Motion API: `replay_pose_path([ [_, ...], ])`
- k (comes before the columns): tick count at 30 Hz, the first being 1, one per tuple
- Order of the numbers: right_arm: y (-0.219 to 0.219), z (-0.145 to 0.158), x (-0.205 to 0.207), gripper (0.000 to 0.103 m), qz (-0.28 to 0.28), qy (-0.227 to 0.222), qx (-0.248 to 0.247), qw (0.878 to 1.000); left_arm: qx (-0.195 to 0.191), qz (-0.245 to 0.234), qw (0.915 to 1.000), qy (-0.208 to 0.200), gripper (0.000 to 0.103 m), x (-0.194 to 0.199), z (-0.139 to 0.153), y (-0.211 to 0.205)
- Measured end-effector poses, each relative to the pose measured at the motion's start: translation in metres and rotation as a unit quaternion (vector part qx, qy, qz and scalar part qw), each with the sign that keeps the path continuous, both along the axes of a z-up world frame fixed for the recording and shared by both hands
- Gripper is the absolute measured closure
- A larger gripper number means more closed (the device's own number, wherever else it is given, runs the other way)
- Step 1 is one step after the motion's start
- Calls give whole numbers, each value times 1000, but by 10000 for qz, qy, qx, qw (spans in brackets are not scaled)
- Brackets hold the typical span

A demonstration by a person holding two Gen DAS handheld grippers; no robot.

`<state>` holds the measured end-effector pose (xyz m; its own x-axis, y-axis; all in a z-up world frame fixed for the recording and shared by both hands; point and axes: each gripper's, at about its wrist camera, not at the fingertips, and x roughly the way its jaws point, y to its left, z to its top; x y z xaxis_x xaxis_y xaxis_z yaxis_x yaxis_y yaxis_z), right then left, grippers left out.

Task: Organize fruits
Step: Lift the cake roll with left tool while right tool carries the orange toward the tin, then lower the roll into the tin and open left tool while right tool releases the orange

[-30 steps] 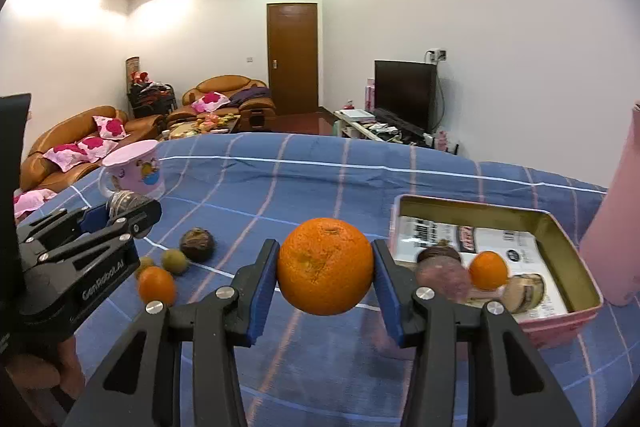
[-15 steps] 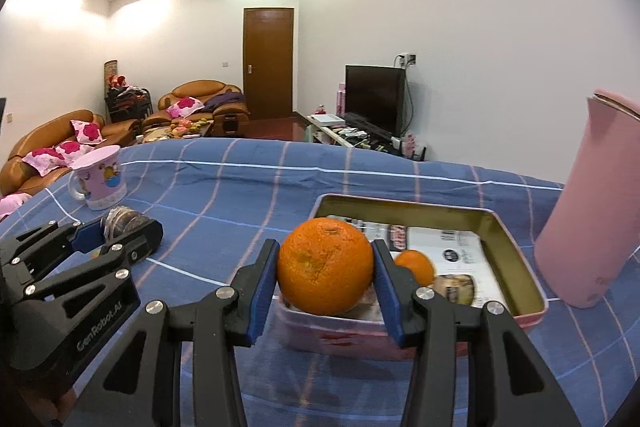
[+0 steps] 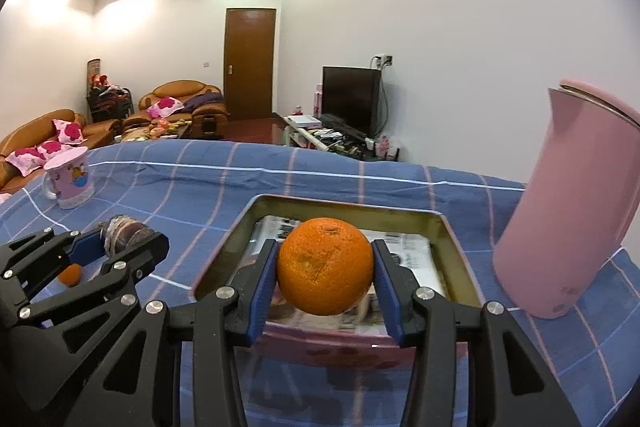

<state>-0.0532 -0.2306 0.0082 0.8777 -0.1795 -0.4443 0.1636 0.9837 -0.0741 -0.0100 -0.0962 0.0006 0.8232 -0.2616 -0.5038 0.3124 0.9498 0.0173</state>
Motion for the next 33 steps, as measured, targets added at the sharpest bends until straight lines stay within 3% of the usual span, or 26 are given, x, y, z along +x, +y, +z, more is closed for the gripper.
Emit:
replay_pose_path([
  [18,-79,4,8,55,-735,-36,-43,9973,-56,-405,9991,151,70,14,-2,-76],
  [33,-100,1,31,55,-772,164,92,9968,-21,-465,9973,573,70,43,-10,-108],
])
